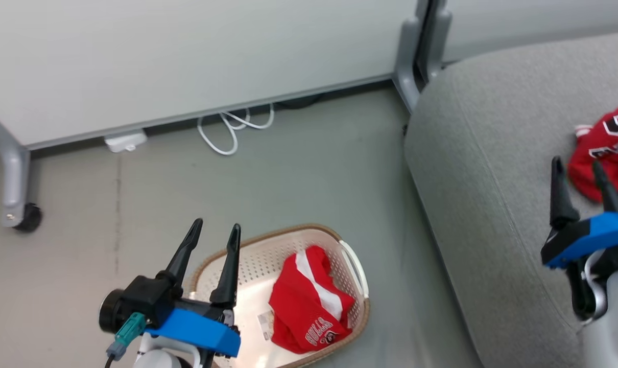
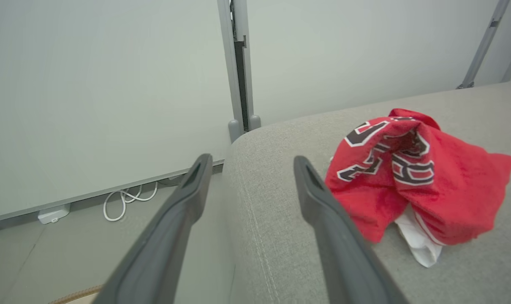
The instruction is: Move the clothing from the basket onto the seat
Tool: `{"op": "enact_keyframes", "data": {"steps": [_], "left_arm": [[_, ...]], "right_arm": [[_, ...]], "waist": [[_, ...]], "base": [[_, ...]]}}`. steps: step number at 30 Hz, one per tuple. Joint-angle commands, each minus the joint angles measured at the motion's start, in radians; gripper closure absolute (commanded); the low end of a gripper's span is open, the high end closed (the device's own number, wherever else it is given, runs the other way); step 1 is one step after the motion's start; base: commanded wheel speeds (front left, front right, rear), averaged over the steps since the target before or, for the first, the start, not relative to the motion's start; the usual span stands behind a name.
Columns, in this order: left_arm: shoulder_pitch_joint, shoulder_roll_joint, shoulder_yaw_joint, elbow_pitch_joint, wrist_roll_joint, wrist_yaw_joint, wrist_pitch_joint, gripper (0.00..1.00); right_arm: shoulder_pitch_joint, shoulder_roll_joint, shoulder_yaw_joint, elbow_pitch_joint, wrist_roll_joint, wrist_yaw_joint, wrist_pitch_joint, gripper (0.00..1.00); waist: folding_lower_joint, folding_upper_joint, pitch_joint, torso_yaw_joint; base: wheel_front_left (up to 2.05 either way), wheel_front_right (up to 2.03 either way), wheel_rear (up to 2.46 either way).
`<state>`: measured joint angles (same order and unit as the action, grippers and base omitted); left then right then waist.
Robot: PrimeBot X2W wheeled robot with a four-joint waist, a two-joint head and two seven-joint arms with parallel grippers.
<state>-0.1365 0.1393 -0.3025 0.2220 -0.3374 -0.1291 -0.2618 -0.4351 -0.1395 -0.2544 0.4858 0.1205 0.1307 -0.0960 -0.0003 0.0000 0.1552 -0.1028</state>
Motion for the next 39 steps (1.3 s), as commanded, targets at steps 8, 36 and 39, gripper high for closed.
{"op": "enact_keyframes", "data": {"steps": [8, 36, 39], "left_arm": [[0.073, -0.008, 0.08, 0.016, 0.014, -0.002, -0.005, 0.0], [0.152, -0.024, 0.241, 0.045, 0.032, -0.002, -0.005, 0.0], [0.152, -0.028, 0.236, 0.045, 0.032, -0.002, -0.005, 0.0]], "right_arm": [[0.219, 0.074, 0.022, -0.253, -0.024, 0.0, 0.075, 0.0], [0.418, 0.089, 0.199, -0.363, 0.042, 0.0, 0.018, 0.0], [0.417, 0.089, 0.193, -0.359, 0.047, 0.0, 0.021, 0.0]], "waist": [[0.0003, 0.0, -0.111, 0.127], [0.0003, 0.0, -0.171, 0.154], [0.0003, 0.0, -0.171, 0.153]], "base": [[0.0, 0.0, 0.0], [0.0, 0.0, 0.0], [0.0, 0.0, 0.0]]}}
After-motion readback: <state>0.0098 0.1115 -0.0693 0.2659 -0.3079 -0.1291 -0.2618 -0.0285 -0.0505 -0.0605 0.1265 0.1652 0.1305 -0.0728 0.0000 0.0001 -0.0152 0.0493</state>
